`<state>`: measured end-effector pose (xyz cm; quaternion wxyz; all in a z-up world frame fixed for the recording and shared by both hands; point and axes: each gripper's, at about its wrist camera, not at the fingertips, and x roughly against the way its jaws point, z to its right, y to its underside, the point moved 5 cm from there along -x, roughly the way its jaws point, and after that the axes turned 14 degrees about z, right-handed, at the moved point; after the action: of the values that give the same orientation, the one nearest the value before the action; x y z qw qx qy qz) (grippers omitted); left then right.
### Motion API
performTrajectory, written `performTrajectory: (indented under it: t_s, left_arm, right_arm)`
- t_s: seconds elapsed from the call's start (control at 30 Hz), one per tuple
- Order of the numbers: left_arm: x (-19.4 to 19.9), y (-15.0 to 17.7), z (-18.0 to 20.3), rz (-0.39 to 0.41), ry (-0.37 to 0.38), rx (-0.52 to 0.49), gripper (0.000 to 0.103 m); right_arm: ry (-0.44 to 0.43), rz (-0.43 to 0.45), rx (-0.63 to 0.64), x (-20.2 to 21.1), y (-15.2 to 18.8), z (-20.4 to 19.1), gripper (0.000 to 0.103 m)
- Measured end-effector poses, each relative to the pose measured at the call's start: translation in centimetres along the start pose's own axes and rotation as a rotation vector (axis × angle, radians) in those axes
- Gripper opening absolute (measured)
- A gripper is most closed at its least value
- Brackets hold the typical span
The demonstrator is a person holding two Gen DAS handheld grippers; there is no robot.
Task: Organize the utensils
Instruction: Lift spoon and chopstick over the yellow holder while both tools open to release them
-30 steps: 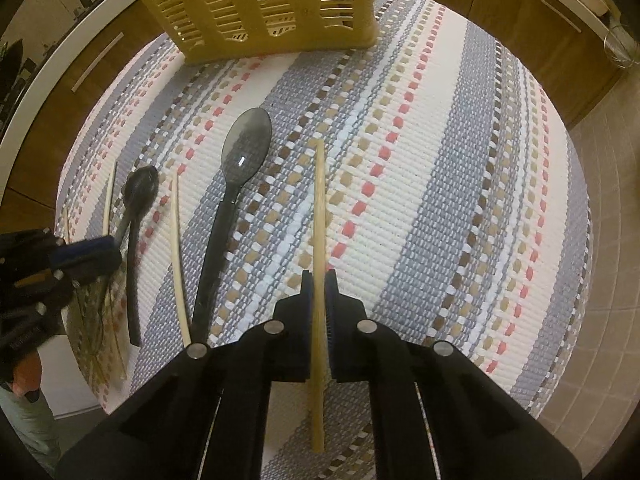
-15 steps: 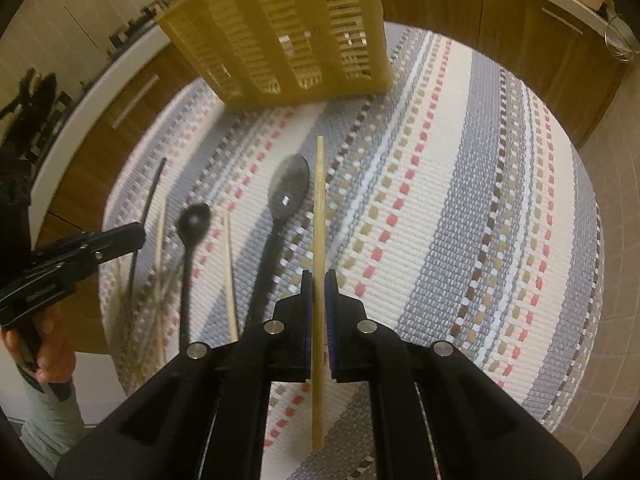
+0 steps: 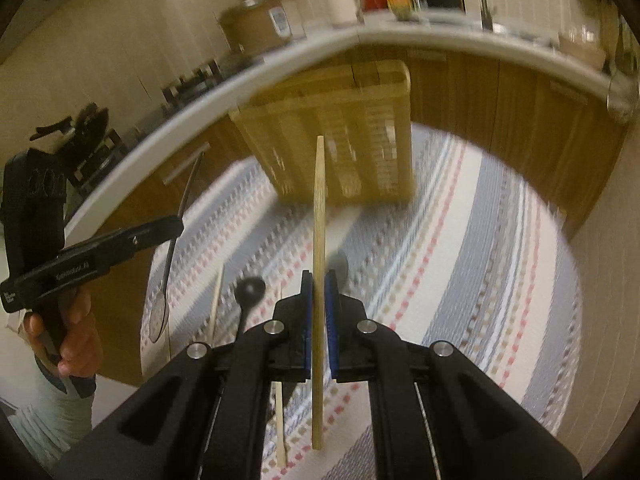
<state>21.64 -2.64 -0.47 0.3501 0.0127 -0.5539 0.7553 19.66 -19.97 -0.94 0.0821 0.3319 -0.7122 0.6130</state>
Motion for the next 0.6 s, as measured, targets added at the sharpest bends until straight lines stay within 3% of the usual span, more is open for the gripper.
performTrajectory:
  t_s: [0.13, 0.33, 0.6]
  left_arm:
    - [1.3, -3.6, 1.4, 0.161, -0.013, -0.059, 0.010]
    - [1.9, -8.6, 2.8, 0.369, 0.055, -0.079, 0.010]
    - [-0.5, -13.7, 2.0, 0.505, 0.069, -0.059, 0.010]
  right_arm:
    - [-0.003, 0.115, 0.045, 1.3, -2.7, -1.1, 0.005]
    - [-0.001, 0.235, 0.075, 1.6, -6.8, -2.0, 0.005]
    - [0.038, 0.391, 0.101, 0.4, -12.3, -1.5, 0.005]
